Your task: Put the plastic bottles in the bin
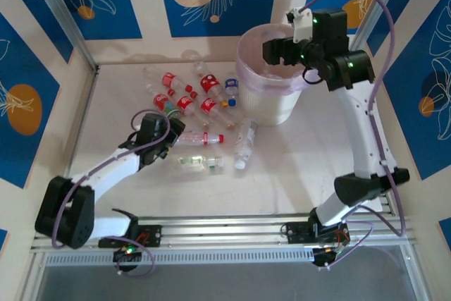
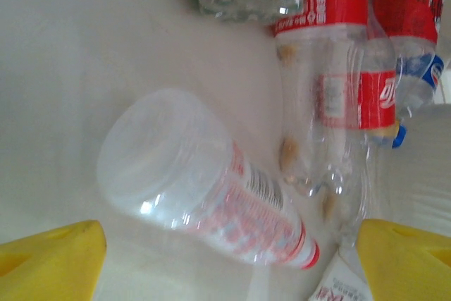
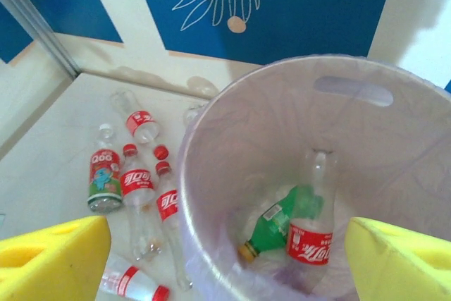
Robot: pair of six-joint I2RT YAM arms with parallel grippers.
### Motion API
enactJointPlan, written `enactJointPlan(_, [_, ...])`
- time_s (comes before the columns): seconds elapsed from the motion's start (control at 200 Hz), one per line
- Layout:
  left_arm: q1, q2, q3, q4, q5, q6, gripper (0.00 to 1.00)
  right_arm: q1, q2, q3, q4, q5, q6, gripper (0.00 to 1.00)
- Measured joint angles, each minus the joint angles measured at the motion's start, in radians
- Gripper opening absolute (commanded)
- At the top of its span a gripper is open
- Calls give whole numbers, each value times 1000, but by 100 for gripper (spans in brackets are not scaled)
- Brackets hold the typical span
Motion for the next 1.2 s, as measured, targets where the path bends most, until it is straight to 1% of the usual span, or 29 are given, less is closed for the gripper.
enactJointPlan(0.12, [-13,-172,-28,-142,-34,9,92,38,-87,-127,-15,-3,8,84])
enactJointPlan(0.17, [-13,-235,-28,-196,-39,16,92,80,-108,-183,-23,-5,7,84])
enactJointPlan(0.24, [-13,-284,-27,-260,-32,32,92,155,-117,-253,-33,-18,-5,83])
enactJointPlan(0.365, [-13,-296,-37,-340,26,43,92,315,-114,-387,-31,-56,-78,84])
enactJointPlan(0.47, [-14,-296,-65,-349,95,45,91,433,-105,-507,-19,-124,-169,84])
enactJointPlan(0.555, [-15,-295,-79,-347,140,43,91,498,-84,-595,2,-166,-259,84])
enactJointPlan(0.645, [-15,-287,-97,-319,180,29,90,549,-33,-670,29,-180,-355,84])
enactJointPlan(0.75, [-15,-255,-116,-280,214,13,91,579,65,-719,86,-186,-431,84])
enactJointPlan(0.925, [-12,-230,-117,-252,234,11,91,580,209,-750,198,-156,-511,85])
enactJointPlan(1.045, [10,-232,-148,-184,271,2,91,575,276,-750,256,-140,-539,84])
enactJointPlan(1.2, [26,-259,-203,-163,288,-25,91,576,343,-750,315,-137,-547,84])
